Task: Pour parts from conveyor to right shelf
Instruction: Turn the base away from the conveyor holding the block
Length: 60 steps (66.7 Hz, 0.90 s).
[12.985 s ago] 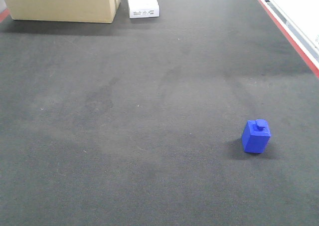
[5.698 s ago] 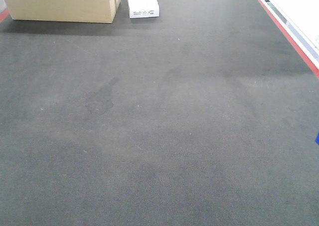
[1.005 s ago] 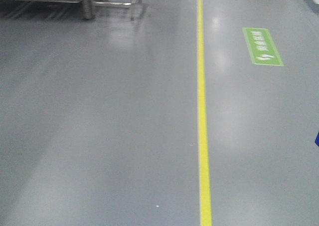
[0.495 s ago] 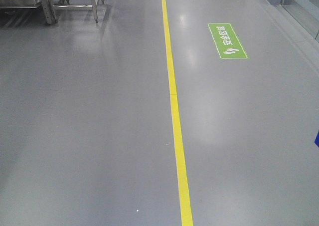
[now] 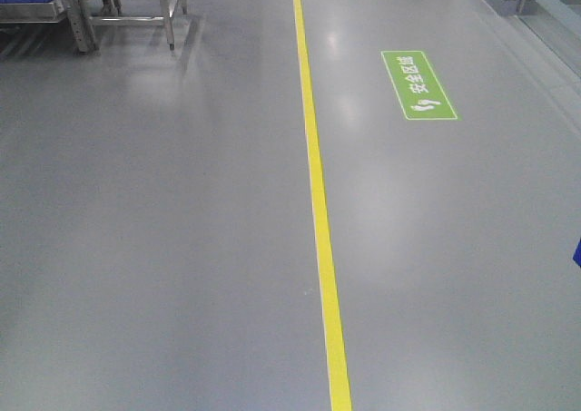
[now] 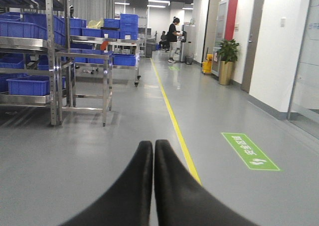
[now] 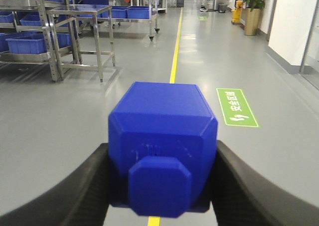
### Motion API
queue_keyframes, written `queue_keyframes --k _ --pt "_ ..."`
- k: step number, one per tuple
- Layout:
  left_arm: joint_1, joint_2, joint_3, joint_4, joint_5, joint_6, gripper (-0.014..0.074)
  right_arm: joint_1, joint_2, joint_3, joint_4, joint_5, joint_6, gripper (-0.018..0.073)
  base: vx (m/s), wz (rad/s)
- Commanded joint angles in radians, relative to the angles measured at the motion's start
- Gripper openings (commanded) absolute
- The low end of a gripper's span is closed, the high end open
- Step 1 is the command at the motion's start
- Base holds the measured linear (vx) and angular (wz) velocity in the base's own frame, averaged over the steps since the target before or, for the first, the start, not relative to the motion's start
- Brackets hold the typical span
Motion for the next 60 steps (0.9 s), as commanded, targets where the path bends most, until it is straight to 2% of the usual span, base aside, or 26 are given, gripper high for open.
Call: queue_keyframes --k 1,33,60 --pt "-0.001 -0.009 0.027 -0.009 -0.079 -0.007 -0.0006 -0.003 0.012 -0.027 0.001 -0.077 -0.006 -0.0004 0.41 0.12" --pt "-0.001 -0.009 0.027 -0.009 -0.079 -0.007 -0.0006 -0.003 0.012 -0.027 0.001 -0.077 -0.006 -0.0004 0.46 0.13" --pt "-0.001 -0.009 0.027 -0.009 -0.079 -0.007 -0.0006 -0.003 0.012 -0.027 0.001 -0.077 -0.006 -0.0004 0.56 -0.05"
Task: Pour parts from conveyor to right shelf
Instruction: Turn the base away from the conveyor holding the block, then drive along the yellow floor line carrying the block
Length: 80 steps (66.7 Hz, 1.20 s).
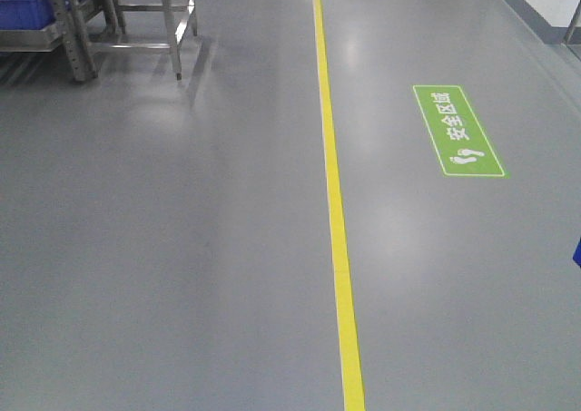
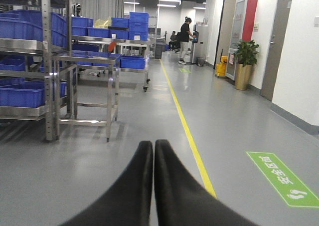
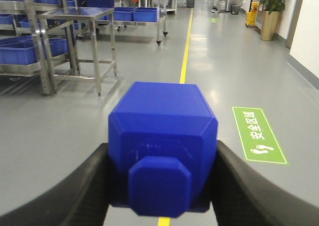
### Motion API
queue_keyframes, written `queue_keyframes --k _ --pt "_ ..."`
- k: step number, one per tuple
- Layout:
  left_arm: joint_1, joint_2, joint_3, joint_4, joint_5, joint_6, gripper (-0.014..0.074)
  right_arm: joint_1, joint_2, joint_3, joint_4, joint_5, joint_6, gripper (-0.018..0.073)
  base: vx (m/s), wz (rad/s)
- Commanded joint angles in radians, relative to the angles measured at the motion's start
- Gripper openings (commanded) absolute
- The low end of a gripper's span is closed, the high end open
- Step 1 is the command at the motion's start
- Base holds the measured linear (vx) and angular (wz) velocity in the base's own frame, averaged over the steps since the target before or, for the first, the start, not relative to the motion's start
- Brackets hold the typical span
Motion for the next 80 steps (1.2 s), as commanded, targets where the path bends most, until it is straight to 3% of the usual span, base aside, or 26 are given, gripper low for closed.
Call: queue_keyframes --k 1,80 --pt "-0.001 -0.009 0.027 -0.009 -0.079 -0.007 -0.0006 -0.003 0.012 -0.027 0.001 -0.077 -0.006 -0.0004 0.62 -0.15" --pt "-0.001 -0.009 0.027 -0.009 -0.079 -0.007 -0.0006 -0.003 0.012 -0.027 0.001 -0.077 -0.006 -0.0004 0.69 -0.03"
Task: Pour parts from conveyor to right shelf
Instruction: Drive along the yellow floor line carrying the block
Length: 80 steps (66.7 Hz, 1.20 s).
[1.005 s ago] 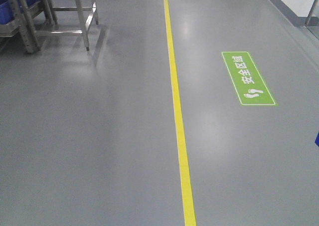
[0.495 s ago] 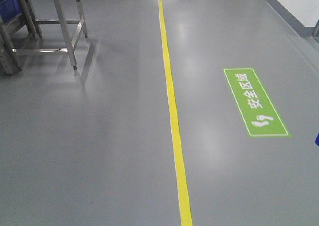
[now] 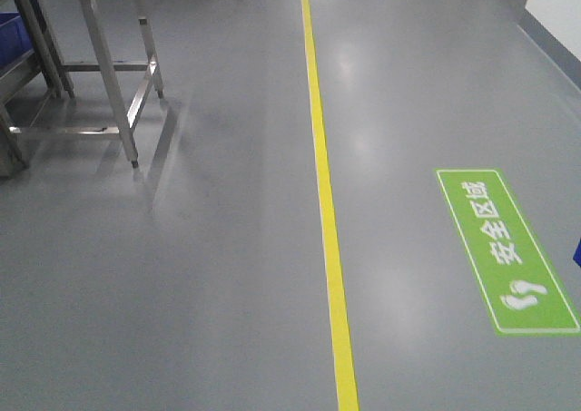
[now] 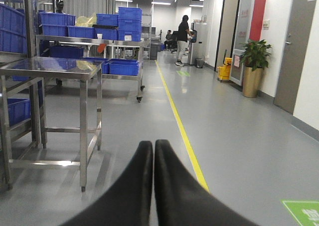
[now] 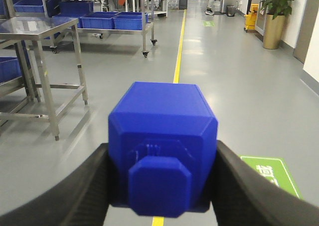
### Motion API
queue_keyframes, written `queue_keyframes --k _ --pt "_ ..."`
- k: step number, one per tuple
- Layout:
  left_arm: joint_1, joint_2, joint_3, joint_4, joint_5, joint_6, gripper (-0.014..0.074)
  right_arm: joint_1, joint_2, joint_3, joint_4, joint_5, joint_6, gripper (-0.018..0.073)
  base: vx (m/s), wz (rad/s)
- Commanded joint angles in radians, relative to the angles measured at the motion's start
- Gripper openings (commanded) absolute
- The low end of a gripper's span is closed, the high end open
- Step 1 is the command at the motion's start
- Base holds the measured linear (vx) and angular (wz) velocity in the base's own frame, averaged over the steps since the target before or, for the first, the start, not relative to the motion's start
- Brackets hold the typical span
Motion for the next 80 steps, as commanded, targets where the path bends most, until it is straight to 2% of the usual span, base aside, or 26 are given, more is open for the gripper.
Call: queue_keyframes --k 1,80 --pt "-0.001 -0.009 0.027 -0.009 -0.079 -0.007 -0.0006 -0.003 0.012 -0.027 0.001 -0.077 -0.006 -0.0004 0.72 0.06" --pt "-0.001 -0.009 0.027 -0.009 -0.079 -0.007 -0.0006 -0.003 0.012 -0.027 0.001 -0.078 -0.006 -0.0004 0.76 -0.02"
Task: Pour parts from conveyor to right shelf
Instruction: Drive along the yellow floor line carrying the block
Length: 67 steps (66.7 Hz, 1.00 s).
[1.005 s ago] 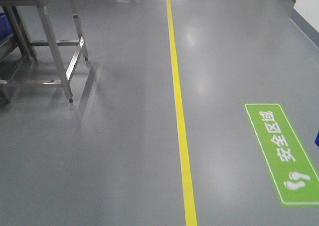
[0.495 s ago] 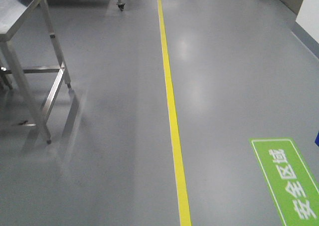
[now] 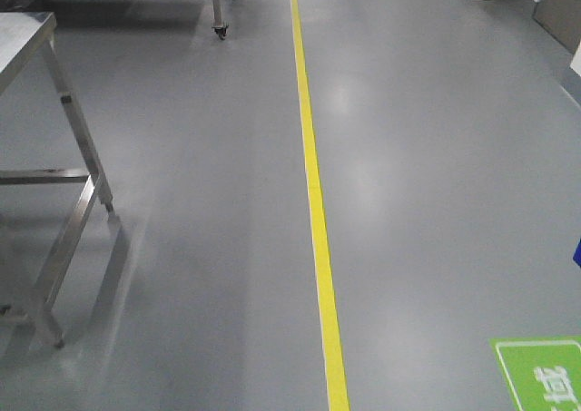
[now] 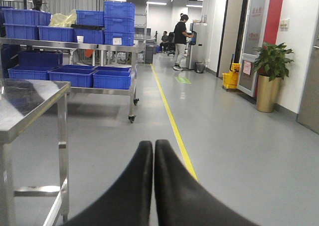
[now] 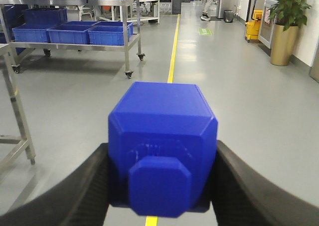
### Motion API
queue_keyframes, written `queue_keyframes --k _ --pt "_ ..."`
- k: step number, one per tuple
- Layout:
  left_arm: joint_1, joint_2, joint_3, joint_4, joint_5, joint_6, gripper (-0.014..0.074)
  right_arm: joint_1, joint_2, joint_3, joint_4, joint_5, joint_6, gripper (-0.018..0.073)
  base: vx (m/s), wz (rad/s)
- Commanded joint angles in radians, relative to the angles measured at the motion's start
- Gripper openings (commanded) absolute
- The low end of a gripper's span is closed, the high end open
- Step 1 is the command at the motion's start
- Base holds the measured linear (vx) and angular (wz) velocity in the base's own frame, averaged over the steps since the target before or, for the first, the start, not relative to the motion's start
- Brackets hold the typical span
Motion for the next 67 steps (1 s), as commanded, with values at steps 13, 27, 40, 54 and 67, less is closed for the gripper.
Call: queue_keyframes --k 13,27,40,54,67 --pt "-0.001 -0.009 0.027 -0.009 -0.079 -0.007 -0.0006 -0.003 0.012 -0.027 0.001 -0.078 -0.006 -0.0004 0.71 -0.01" --pt "-0.001 -0.009 0.027 -0.009 -0.079 -0.007 -0.0006 -0.003 0.012 -0.027 0.001 -0.078 -0.006 -0.0004 0.72 -0.04" --pt "-0.001 -0.009 0.027 -0.009 -0.079 -0.007 -0.0006 -0.003 0.012 -0.027 0.001 -0.078 -0.006 -0.0004 0.75 -0.07" --pt "-0.001 -0.009 0.027 -0.009 -0.079 -0.007 -0.0006 -0.003 0.012 -0.027 0.001 -0.078 -0.006 -0.0004 0.75 -0.06" --pt "-0.001 -0.009 0.027 -0.009 -0.079 -0.007 -0.0006 -0.003 0.012 -0.027 0.001 -0.078 -0.006 -0.0004 0.74 -0.03"
